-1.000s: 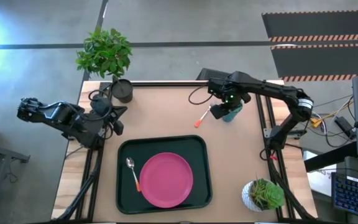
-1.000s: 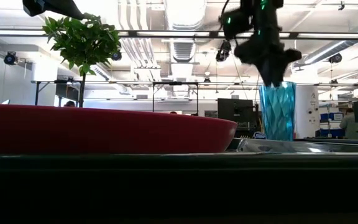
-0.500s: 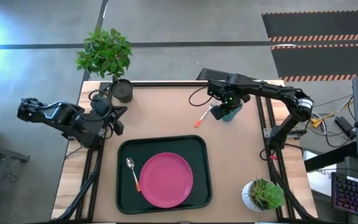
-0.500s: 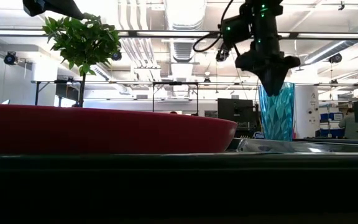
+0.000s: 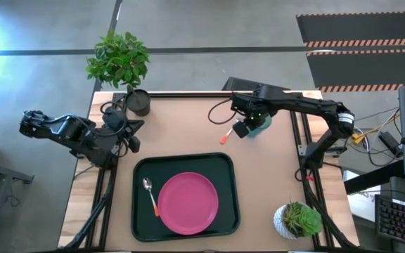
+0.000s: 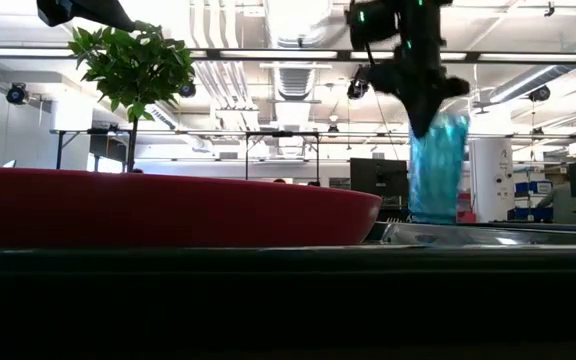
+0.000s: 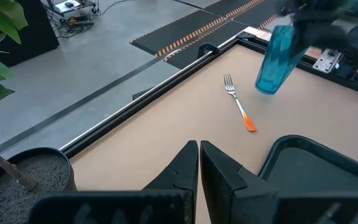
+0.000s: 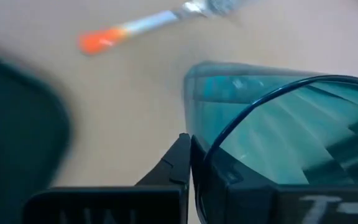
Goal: Pick and place plate/cup/fork/spoon on tray
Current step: Put the blue cup into the black tray
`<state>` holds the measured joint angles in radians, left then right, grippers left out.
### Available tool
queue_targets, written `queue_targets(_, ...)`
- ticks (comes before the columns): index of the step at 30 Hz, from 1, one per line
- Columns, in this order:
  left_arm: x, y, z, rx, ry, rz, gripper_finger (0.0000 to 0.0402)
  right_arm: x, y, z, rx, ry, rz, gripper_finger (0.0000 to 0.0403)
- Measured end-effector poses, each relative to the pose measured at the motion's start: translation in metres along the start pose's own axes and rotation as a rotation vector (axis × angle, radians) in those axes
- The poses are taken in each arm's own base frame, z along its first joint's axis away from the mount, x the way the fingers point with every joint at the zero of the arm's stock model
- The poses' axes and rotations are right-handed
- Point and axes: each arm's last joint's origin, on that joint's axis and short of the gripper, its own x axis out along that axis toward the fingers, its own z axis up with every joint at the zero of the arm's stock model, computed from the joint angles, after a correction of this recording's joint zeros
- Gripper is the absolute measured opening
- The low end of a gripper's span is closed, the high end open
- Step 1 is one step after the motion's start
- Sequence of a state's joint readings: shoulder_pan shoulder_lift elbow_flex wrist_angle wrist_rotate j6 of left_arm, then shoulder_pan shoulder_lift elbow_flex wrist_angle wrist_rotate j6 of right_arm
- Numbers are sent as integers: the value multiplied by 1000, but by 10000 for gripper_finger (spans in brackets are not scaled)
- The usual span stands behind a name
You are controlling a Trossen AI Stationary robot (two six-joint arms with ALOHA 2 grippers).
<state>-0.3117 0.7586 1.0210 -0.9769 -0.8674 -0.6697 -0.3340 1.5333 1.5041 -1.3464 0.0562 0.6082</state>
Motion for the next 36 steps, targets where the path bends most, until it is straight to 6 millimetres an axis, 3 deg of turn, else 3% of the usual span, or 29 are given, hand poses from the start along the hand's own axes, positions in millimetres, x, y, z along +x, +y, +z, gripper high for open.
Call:
queue_targets(7, 0, 0, 0, 0, 0, 0, 0, -58, 48, -14, -62, -161, 157, 8)
queue_targets(12, 0, 0, 0, -1, -1, 0, 0, -73, 89, -27, -129, -189, 227, 8)
queue_targets(16, 0, 0, 0, 1, 0, -1, 0, -66, 125, -33, -202, -170, 237, 8)
queue_targets(21, 0, 0, 0, 4, 0, 0, 0, -41, 166, -39, -309, -93, 210, 8)
queue_targets(26, 0, 1, 0, 10, 3, 2, 0, -18, 183, -45, -349, 39, 64, 8)
queue_targets(36, 0, 0, -1, 14, 22, -16, 0, 1, 219, -42, -388, 55, 117, 8)
